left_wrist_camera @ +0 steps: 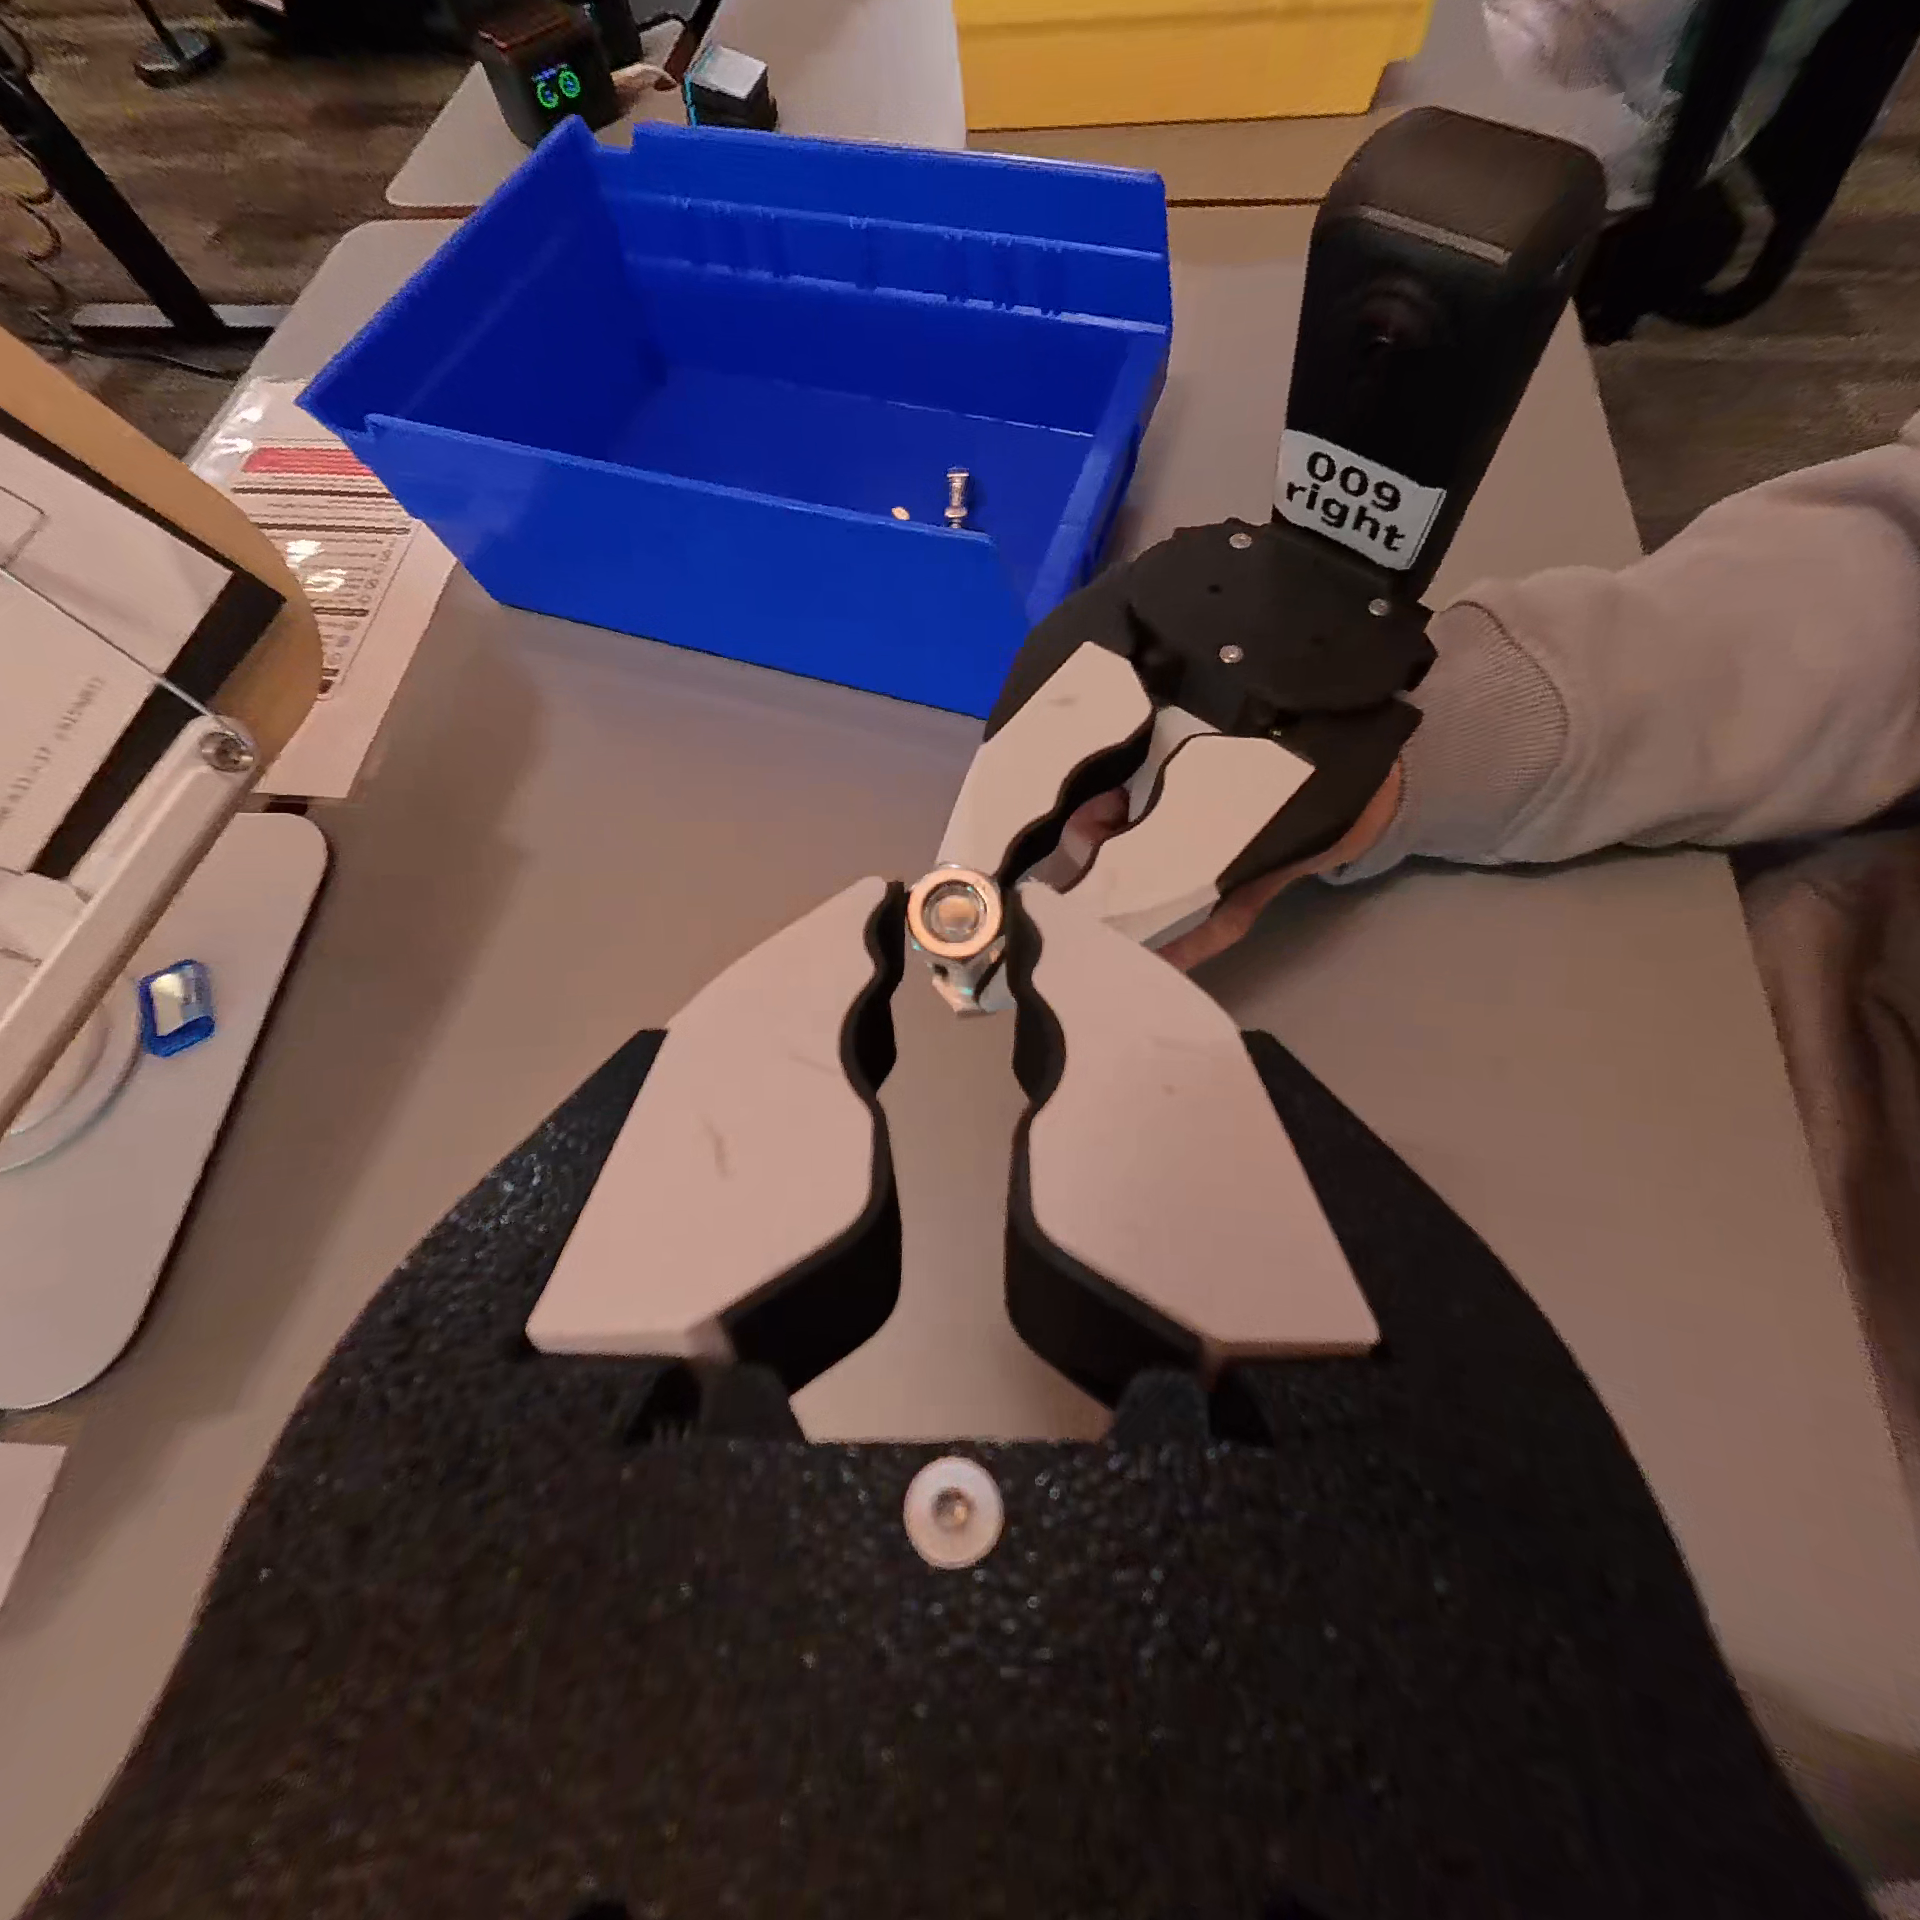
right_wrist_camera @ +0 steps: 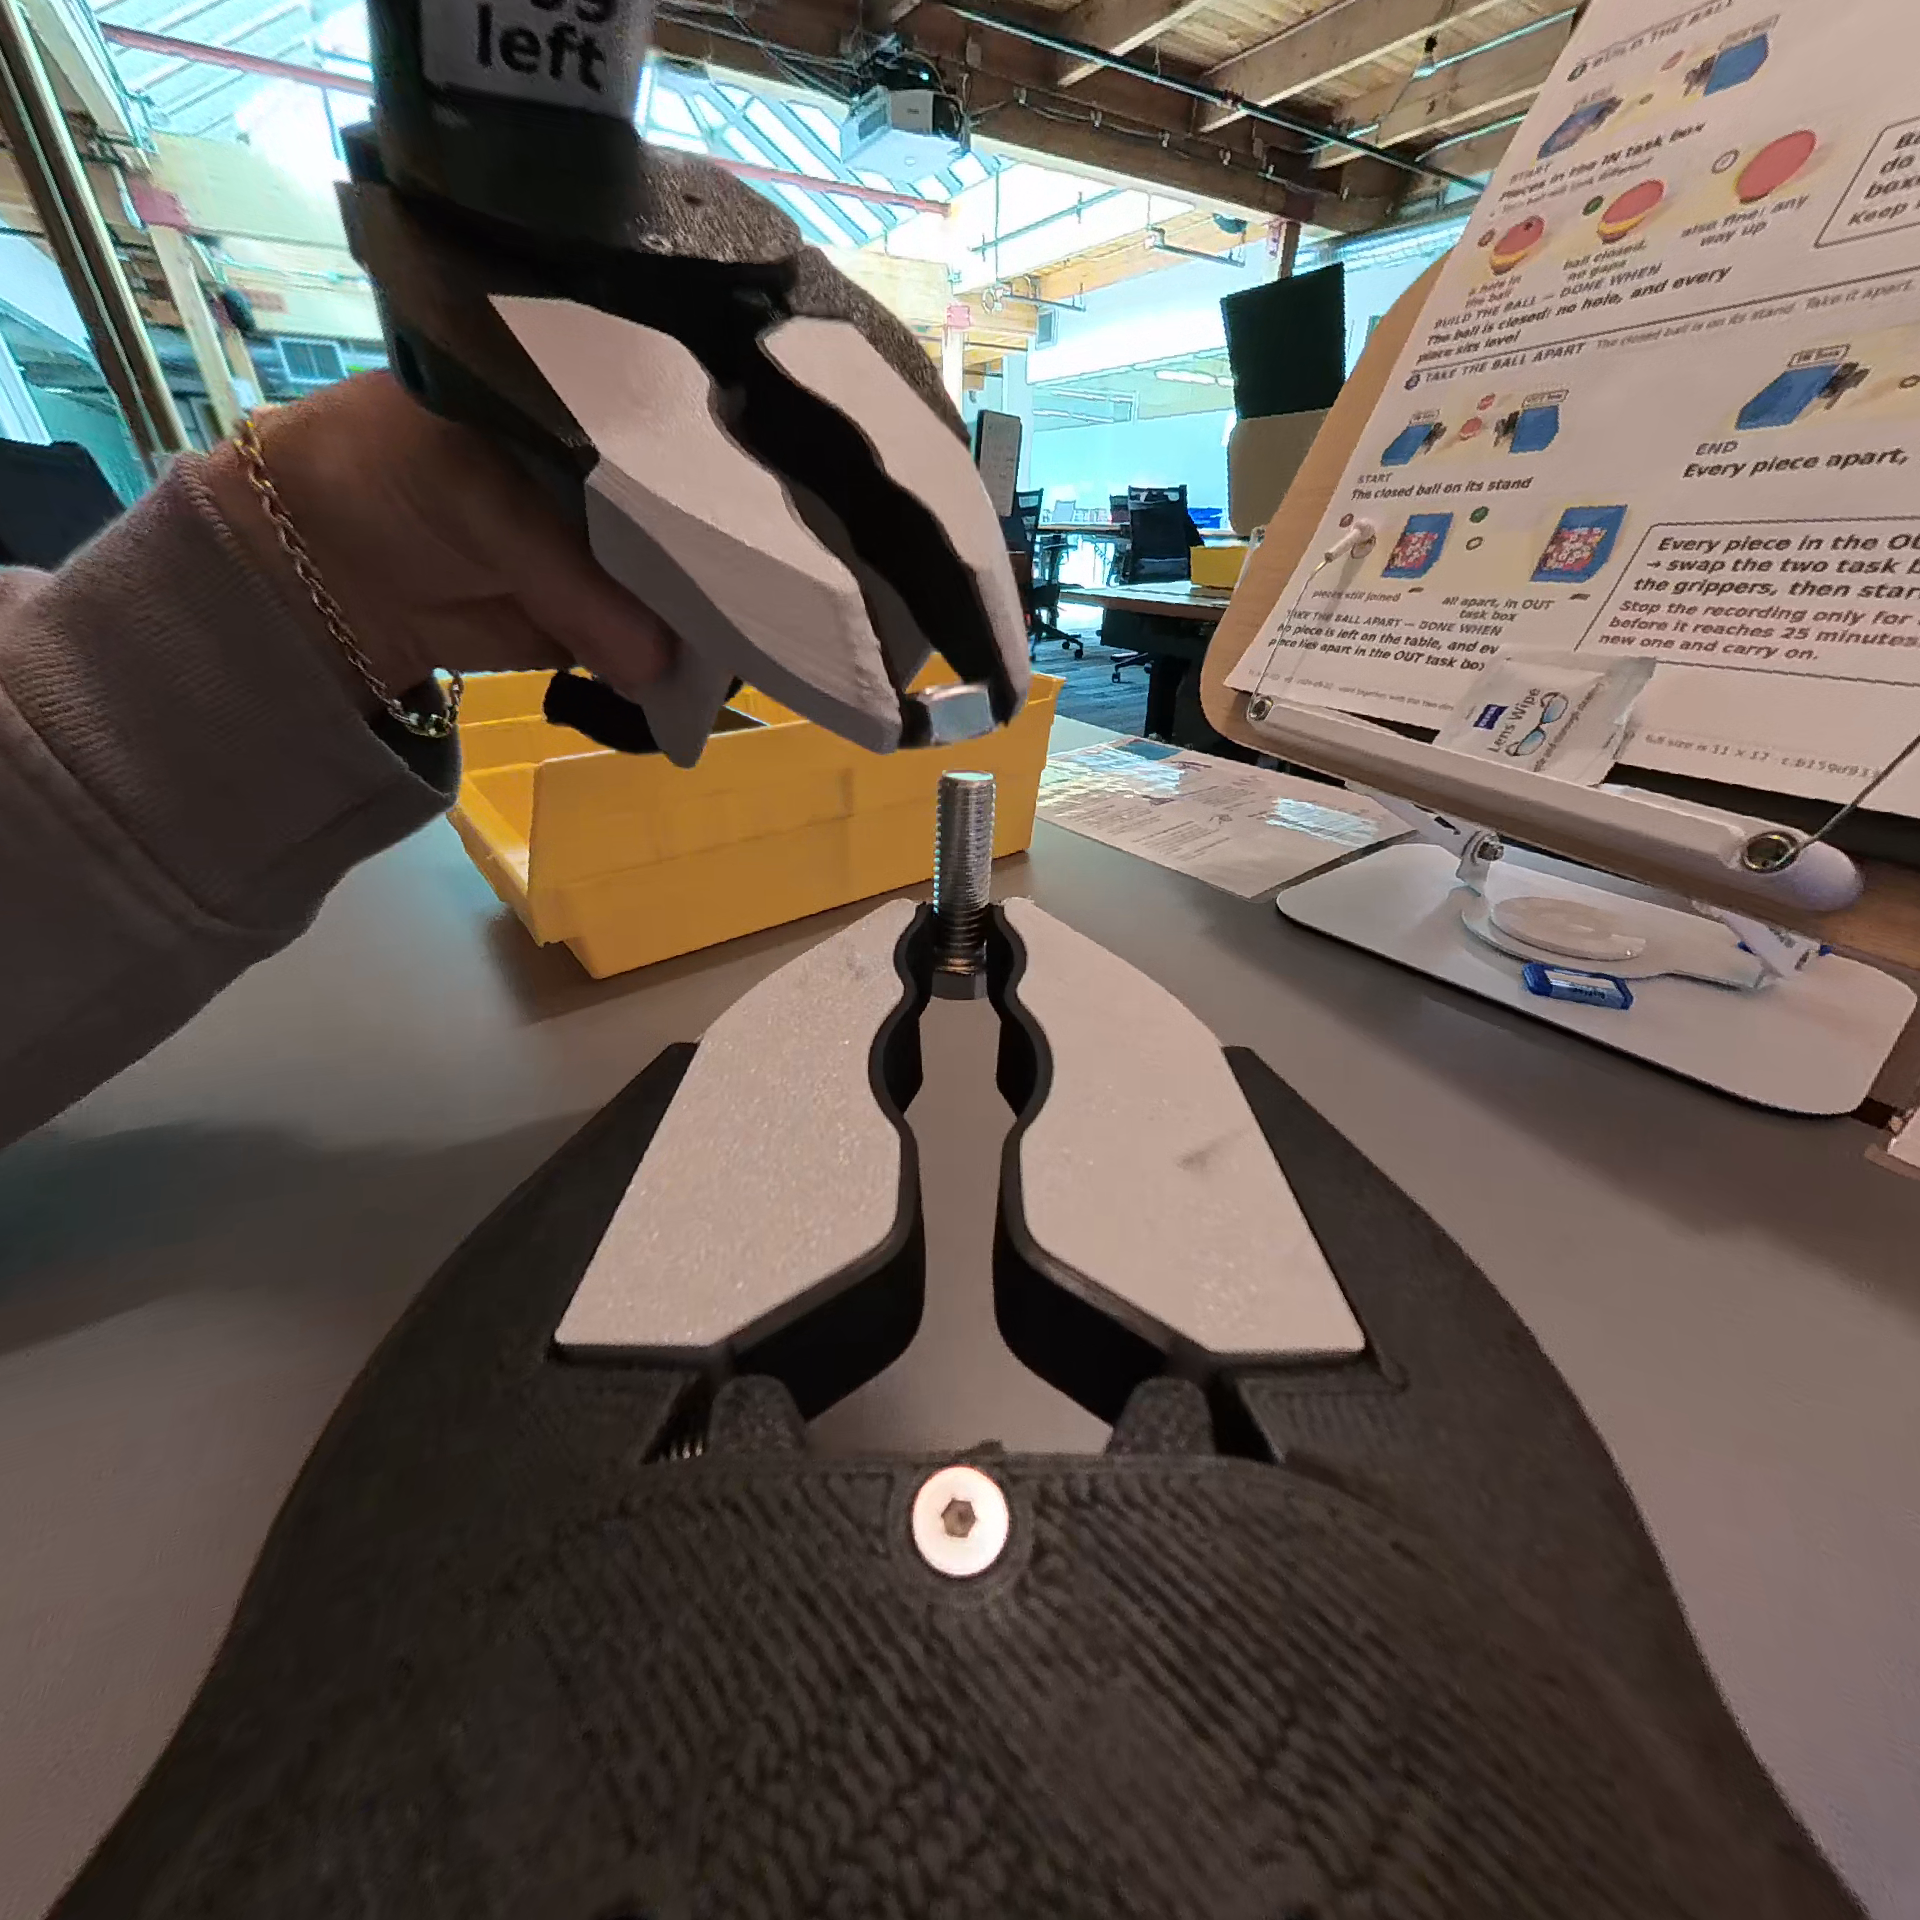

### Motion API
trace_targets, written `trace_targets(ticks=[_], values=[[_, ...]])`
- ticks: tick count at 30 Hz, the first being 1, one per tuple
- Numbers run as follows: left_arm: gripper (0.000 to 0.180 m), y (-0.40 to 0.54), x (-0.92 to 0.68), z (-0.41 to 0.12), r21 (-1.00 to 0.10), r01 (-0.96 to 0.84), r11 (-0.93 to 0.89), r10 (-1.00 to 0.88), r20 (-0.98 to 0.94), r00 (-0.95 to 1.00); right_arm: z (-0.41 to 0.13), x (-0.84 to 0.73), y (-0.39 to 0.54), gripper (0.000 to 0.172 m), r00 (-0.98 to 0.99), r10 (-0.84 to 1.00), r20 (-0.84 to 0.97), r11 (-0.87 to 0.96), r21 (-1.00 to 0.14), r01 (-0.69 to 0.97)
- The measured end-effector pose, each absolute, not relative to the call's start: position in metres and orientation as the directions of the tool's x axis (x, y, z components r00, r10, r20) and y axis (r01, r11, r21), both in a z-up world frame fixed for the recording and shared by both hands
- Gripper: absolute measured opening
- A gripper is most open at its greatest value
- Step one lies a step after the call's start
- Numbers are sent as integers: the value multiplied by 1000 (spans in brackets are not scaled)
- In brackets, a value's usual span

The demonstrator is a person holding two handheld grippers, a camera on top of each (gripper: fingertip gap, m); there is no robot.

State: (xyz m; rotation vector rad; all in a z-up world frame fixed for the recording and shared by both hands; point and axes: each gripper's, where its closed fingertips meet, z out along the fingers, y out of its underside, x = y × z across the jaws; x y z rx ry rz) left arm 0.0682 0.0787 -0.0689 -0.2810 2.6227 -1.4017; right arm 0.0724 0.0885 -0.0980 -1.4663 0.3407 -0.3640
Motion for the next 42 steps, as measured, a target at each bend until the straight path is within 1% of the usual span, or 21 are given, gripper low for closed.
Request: trace_targets(ticks=[5,9,14,20,36,42], values=[[17,80,67,-71,-837,-95,539,-231,-39,-972,-97,69,91,9,896,-442,40,38,-997,64],[17,79,64,-77,-819,-102,564,-213,-26,-977,-99,69,93,9,898,-439,42,26,-998,59],[17,82,63,-80,-799,-118,590,-220,-19,-975,-103,69,94,9,880,-460,117,-38,-993,112],[18,87,60,-90,-729,-112,675,-227,-60,-972,-112,68,98,9,866,-457,201,-133,-979,157],[20,87,63,-91,-759,-148,634,-238,-10,-971,-112,69,98,9,885,-445,135,-88,-990,107],[34,84,64,-81,-790,-139,597,-252,-21,-967,-110,69,97,9,891,-443,102,-54,-995,87]])
